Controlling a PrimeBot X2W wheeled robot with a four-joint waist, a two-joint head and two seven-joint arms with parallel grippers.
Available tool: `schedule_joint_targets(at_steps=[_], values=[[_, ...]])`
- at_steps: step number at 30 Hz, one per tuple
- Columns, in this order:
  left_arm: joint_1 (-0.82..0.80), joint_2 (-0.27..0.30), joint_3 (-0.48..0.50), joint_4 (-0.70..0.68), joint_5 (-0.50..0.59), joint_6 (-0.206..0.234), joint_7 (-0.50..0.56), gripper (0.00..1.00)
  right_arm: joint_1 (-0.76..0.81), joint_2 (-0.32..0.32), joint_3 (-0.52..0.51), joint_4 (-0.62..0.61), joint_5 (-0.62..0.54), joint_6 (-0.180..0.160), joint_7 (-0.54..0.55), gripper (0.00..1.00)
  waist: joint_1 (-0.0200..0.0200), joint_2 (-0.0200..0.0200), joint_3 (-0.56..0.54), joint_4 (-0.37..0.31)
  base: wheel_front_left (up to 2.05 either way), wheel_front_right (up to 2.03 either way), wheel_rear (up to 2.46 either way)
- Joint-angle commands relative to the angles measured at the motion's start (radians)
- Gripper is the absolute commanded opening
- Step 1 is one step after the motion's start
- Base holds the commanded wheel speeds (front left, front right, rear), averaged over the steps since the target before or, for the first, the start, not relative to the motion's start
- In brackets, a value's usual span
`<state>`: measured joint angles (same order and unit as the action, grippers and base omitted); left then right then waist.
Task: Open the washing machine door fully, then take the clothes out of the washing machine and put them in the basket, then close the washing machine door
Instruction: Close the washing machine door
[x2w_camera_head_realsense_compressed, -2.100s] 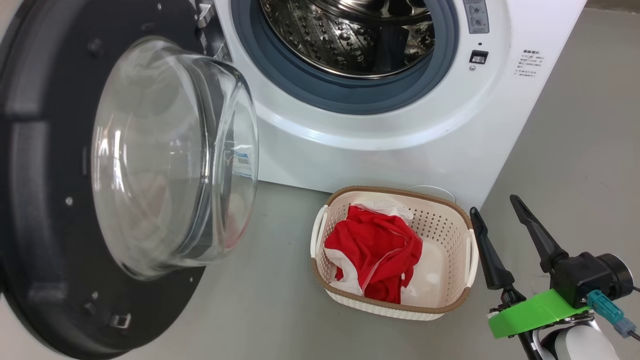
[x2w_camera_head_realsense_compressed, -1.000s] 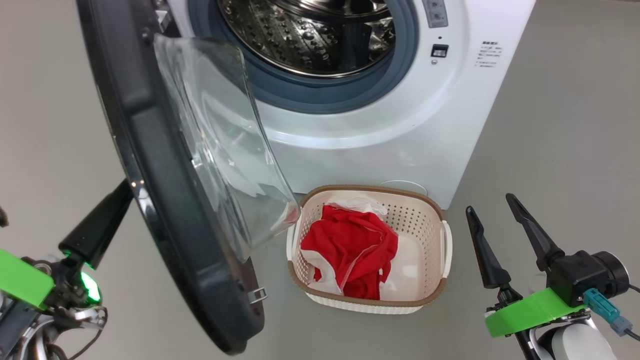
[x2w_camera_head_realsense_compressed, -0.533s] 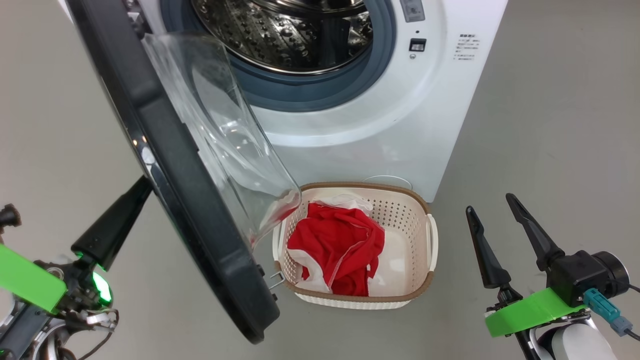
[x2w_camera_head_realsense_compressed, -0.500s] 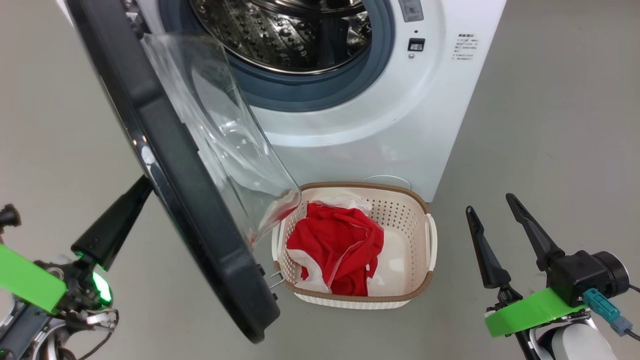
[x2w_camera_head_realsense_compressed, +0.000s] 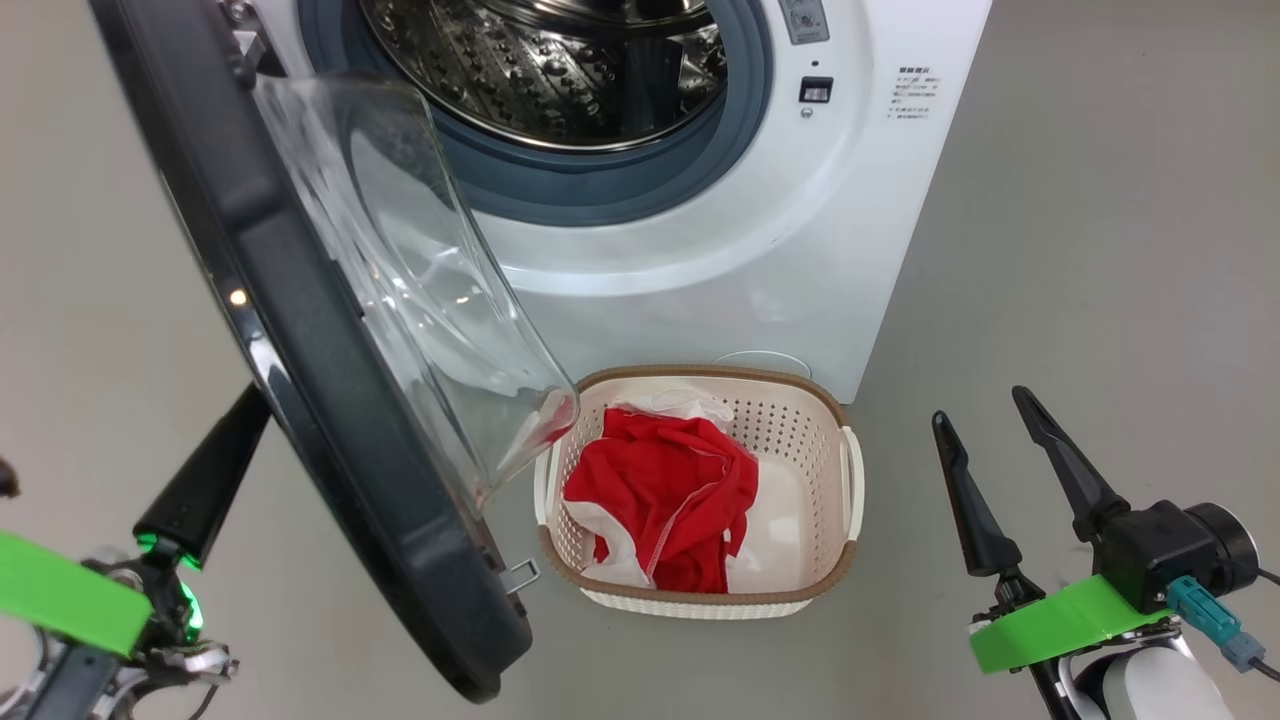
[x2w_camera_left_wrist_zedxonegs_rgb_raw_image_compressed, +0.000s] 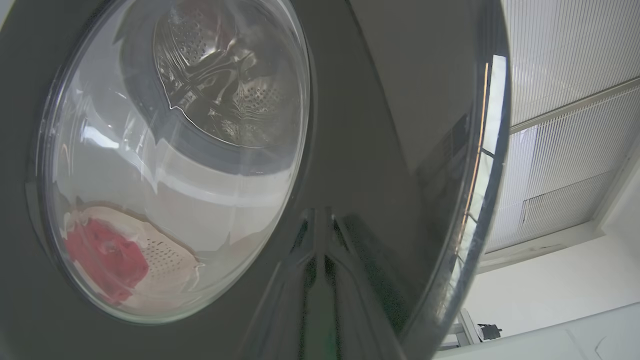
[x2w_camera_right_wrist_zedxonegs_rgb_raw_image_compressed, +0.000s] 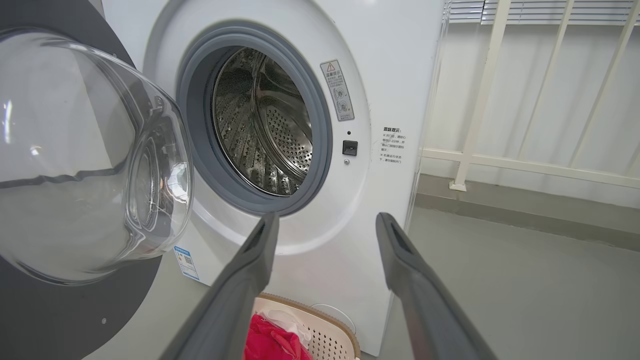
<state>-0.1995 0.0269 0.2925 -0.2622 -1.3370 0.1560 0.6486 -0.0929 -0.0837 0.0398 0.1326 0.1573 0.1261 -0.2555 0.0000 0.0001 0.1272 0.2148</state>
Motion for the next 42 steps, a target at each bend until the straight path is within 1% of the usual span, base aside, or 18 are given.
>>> schedule_joint_targets(at_steps=[1, 2, 3, 6, 9, 11, 13, 15, 21, 24, 26, 29, 33, 36, 42], values=[[0.005, 0.028, 0.03, -0.022, 0.027, -0.022, -0.013, 0.45, -0.038, 0.001, 0.017, -0.022, 0.007, 0.005, -0.006, 1.0, 0.0, -0.0001, -0.001, -0.001, 0.0, 0.0, 0.0], [0.013, 0.028, 0.028, -0.018, 0.045, -0.033, -0.03, 0.8, -0.038, 0.001, 0.017, -0.022, 0.007, 0.005, -0.006, 1.0, 0.0, -0.0001, -0.003, -0.001, 0.0, 0.0, 0.0], [0.022, 0.03, 0.026, -0.017, 0.071, -0.049, -0.05, 1.0, -0.038, 0.002, 0.017, -0.021, 0.007, 0.005, -0.006, 1.0, 0.0, -0.0001, -0.004, -0.002, 0.0, 0.0, 0.0], [0.051, 0.047, 0.012, -0.013, 0.179, -0.132, -0.132, 1.0, -0.038, 0.003, 0.017, -0.021, 0.008, 0.005, -0.006, 1.0, 0.0, -0.0001, -0.006, -0.005, 0.0, 0.0, 0.0], [0.078, 0.057, -0.002, -0.002, 0.286, -0.196, -0.22, 1.0, -0.037, 0.005, 0.017, -0.021, 0.009, 0.005, -0.006, 1.0, 0.0, -0.0001, -0.01, -0.008, 0.0, 0.0, 0.0], [0.096, 0.067, -0.018, 0.006, 0.371, -0.23, -0.286, 1.0, -0.037, 0.006, 0.016, -0.02, 0.009, 0.005, -0.006, 1.0, 0.0, -0.0001, -0.01, -0.009, 0.0, 0.0, 0.0], [0.106, 0.07, -0.037, 0.014, 0.436, -0.254, -0.357, 1.0, -0.038, 0.007, 0.016, -0.021, 0.01, 0.005, -0.006, 1.0, 0.0, -0.0001, -0.009, -0.009, 0.0, 0.0, 0.0], [0.121, 0.088, -0.062, 0.026, 0.524, -0.27, -0.437, 1.0, -0.04, 0.008, 0.015, -0.021, 0.011, 0.005, -0.006, 1.0, 0.0, -0.0001, -0.007, -0.01, 0.0, 0.0, 0.0], [0.16, 0.148, -0.123, 0.118, 0.811, -0.281, -0.71, 1.0, -0.045, 0.012, 0.02, -0.017, 0.013, 0.005, -0.006, 1.0, 0.0, -0.0001, -0.01, -0.017, 0.0, 0.0, 0.0], [0.17, 0.149, -0.144, 0.175, 0.885, -0.281, -0.822, 1.0, -0.046, 0.015, 0.022, -0.015, 0.014, 0.005, -0.006, 1.0, 0.0, -0.0001, -0.015, -0.019, 0.0, 0.0, 0.0], [0.176, 0.162, -0.161, 0.212, 0.936, -0.282, -0.864, 1.0, -0.044, 0.017, 0.022, -0.014, 0.015, 0.005, -0.006, 1.0, 0.0, -0.0001, -0.017, -0.02, 0.0, 0.0, 0.0], [0.178, 0.162, -0.168, 0.258, 0.985, -0.279, -0.895, 1.0, -0.043, 0.019, 0.019, -0.015, 0.014, 0.005, -0.006, 1.0, 0.0, -0.0001, -0.017, -0.02, 0.0, 0.0, 0.0], [0.174, 0.13, -0.16, 0.303, 1.014, -0.275, -0.909, 1.0, -0.044, 0.022, 0.018, -0.019, 0.014, 0.005, -0.006, 1.0, 0.0, -0.0001, -0.01, -0.017, 0.0, 0.0, 0.0], [0.171, 0.122, -0.15, 0.307, 1.034, -0.275, -0.91, 1.0, -0.045, 0.023, 0.019, -0.019, 0.013, 0.005, -0.006, 1.0, 0.0, -0.0001, -0.006, -0.017, 0.0, 0.0, 0.0], [0.173, 0.072, -0.106, 0.302, 1.072, -0.279, -0.91, 1.0, -0.052, 0.024, 0.023, -0.021, 0.012, 0.005, -0.006, 1.0, 0.0, -0.0001, 0.006, -0.015, 0.0, 0.0, 0.0]])
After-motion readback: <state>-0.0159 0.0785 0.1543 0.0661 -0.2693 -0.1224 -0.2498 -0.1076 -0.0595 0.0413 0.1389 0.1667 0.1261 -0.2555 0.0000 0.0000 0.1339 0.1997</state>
